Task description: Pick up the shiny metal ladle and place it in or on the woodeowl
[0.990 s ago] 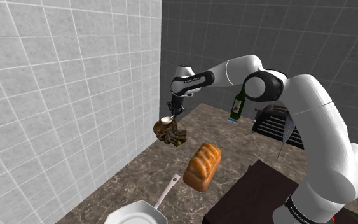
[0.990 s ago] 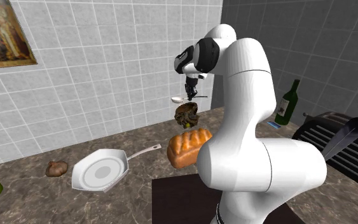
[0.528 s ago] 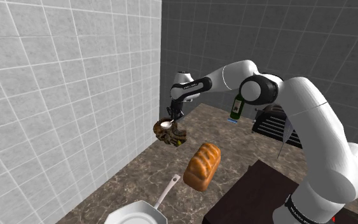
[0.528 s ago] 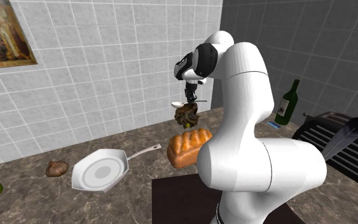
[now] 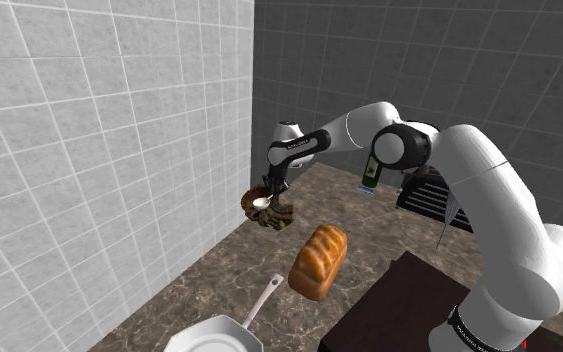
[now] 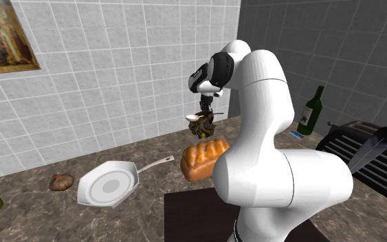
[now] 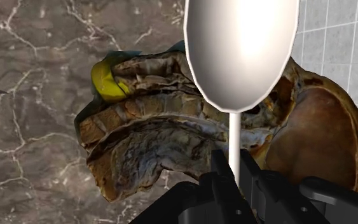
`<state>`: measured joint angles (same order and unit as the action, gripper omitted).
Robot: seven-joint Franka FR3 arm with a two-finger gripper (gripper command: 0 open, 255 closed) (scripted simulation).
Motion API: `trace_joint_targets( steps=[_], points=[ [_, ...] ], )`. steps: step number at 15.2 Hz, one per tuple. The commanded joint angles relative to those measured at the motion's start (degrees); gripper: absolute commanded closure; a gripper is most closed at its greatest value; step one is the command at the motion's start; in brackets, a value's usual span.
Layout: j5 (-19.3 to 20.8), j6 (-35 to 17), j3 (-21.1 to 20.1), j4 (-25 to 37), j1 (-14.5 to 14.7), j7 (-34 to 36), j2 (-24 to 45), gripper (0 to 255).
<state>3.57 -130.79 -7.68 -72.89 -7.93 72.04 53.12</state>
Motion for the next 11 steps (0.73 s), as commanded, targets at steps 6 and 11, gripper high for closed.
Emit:
trace_joint_targets(
  steps=[6,11],
  points=[
    [0.0,0.0,0.0,0.2,0.0,0.0,0.2,0],
    [0.0,0.0,0.0,0.2,0.0,0.0,0.2,0]
  ],
)
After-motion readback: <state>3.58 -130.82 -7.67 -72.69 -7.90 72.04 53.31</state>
